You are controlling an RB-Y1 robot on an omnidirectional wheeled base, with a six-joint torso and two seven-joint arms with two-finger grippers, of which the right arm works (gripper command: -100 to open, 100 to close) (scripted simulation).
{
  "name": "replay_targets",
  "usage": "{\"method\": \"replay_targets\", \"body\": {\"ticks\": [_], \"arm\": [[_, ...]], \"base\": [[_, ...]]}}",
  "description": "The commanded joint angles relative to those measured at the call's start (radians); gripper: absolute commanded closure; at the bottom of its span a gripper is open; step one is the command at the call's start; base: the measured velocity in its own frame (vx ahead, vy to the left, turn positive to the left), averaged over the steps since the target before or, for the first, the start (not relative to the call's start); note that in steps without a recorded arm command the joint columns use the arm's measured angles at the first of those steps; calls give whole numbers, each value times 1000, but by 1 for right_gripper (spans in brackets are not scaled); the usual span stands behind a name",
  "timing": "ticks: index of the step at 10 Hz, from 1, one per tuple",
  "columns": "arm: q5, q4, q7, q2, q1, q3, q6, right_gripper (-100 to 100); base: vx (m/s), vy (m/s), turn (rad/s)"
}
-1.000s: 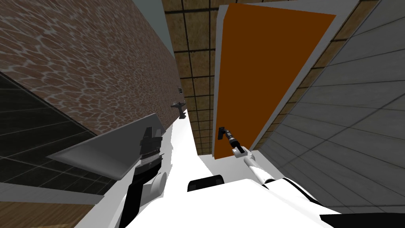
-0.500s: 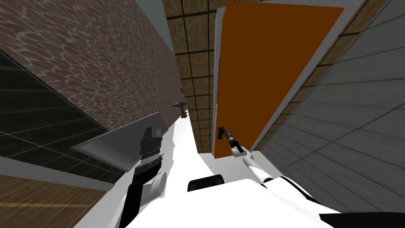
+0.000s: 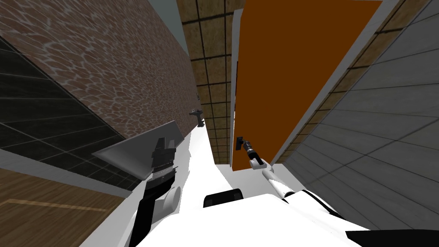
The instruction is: Pull the door open
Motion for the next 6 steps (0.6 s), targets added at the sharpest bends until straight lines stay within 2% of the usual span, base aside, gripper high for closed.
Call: {"method": "replay_targets", "body": {"ticks": [1,2,3,6], "arm": [[-40,-18,-50,6,-7,18,-3,100],[-40,-18,-52,6,-7,18,-3,100],[-74,-9,-82,15,-1,6,13,-100],[-128,-11,-135,38,-8,-1,17,-100]], "base": [[-62,-40,71],[-54,-30,45],[-93,-68,114],[-113,-78,78]]}}
